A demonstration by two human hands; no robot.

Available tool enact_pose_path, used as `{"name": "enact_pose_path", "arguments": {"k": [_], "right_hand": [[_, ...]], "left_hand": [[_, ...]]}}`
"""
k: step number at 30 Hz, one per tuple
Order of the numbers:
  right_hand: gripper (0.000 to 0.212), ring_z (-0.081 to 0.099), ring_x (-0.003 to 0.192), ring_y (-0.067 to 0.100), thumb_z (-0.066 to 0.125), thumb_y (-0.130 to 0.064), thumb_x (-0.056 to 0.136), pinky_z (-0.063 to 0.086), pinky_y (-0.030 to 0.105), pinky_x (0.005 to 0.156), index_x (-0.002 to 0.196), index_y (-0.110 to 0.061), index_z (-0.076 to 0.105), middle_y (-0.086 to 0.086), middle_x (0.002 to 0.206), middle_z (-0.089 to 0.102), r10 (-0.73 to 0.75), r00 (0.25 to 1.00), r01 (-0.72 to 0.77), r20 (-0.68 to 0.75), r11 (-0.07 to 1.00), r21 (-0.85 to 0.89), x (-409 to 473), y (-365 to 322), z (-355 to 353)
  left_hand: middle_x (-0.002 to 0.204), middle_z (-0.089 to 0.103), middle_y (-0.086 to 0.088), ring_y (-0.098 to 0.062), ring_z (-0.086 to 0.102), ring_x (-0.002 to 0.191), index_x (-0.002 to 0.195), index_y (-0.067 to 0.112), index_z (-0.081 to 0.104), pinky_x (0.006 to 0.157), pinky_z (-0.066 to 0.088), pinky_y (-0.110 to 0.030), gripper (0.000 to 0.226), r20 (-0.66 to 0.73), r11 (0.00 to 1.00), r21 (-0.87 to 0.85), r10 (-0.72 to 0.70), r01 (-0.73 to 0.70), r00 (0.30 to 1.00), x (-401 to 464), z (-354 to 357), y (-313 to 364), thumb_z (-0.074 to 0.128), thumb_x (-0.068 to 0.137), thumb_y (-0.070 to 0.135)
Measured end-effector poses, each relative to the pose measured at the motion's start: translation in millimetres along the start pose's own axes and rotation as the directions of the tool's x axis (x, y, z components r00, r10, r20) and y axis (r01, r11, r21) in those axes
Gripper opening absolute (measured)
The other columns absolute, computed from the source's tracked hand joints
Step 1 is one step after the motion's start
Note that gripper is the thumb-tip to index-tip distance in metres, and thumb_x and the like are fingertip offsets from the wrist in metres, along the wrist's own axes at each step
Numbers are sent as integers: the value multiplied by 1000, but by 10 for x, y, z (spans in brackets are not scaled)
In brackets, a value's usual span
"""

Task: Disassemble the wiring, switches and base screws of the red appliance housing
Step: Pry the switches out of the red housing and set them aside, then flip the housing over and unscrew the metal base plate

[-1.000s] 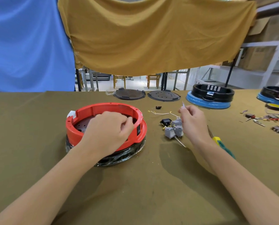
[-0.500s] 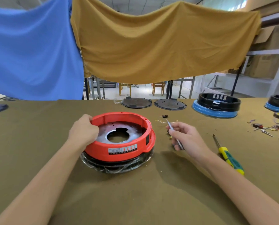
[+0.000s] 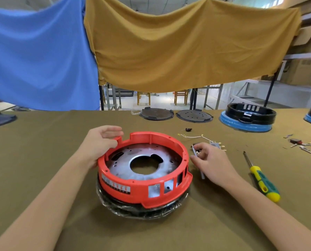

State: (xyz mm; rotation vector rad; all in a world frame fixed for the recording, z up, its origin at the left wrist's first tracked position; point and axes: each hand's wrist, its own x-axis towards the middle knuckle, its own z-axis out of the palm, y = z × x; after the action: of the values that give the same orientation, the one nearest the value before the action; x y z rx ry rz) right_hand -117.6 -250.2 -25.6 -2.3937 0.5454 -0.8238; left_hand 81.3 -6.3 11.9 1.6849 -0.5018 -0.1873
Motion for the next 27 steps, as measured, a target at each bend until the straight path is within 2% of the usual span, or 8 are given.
{"name": "enact_pose_path", "arguments": {"k": [6,9,12,15,18,20,23,27], "right_hand": [[31,65,70,11,63,-30,96,54,30,76,125,-19,64,-3,88,71,-28,998,37,59,985,-169,-27,-17,-1],[31,68,94,20,53,-36,99,54,37,85,110,-14,71,3,102,74,-54,992,99,117,902,-421,-30,-36,18],[34,66,84,22,49,-34,101,53,38,80,96,-9,71,6,89,72,-70,993,105,96,894,-436,-25,-42,41],[42,62,64,18,49,-41,102,48,32,61,81,-10,69,5,68,67,-14,995,10,-94,999,-41,-20,-62,-16],[60,56,56,12,44,-73,88,43,25,49,93,-20,72,1,70,66,203,977,-203,69,778,595,-53,-220,-72],[74,58,65,15,47,-84,75,45,29,54,104,-19,70,0,77,64,189,950,-309,247,669,676,-63,-270,-42],[59,65,78,11,61,-76,74,53,30,65,115,-34,65,-6,87,69,69,937,-296,343,678,673,-77,-314,13],[47,73,92,24,73,-31,89,62,45,79,132,-36,56,2,105,72,83,963,-253,256,605,755,-66,-278,29]], "left_hand": [[113,71,-6,-20,70,98,107,11,68,75,60,-30,54,-38,945,-317,-93,76,995,12,12,-37,48,76,-29],[111,70,-5,-16,70,94,111,8,66,67,58,-24,52,-91,887,-456,-130,75,987,25,2,-43,49,78,-28],[111,70,-5,-13,70,89,113,7,66,61,57,-19,51,-159,855,-518,-129,29,979,20,12,-41,50,79,-27],[114,70,-5,-16,71,94,111,9,66,75,58,-27,49,-224,839,-543,-110,-30,968,15,21,-37,52,79,-26],[107,72,0,-20,70,102,100,14,68,82,57,-30,45,-339,849,-498,-5,-175,941,-21,60,41,56,79,-24],[93,74,8,-14,70,94,95,16,68,81,58,-27,45,-422,856,-411,128,-315,897,-68,120,118,57,78,-24],[86,74,10,-10,70,87,97,18,67,88,57,-28,46,-489,810,-373,244,-453,838,-124,200,230,60,76,-22],[125,64,-7,-12,64,114,115,21,63,96,51,-22,46,-443,759,-278,442,-589,780,-231,307,279,68,76,-3]]}}
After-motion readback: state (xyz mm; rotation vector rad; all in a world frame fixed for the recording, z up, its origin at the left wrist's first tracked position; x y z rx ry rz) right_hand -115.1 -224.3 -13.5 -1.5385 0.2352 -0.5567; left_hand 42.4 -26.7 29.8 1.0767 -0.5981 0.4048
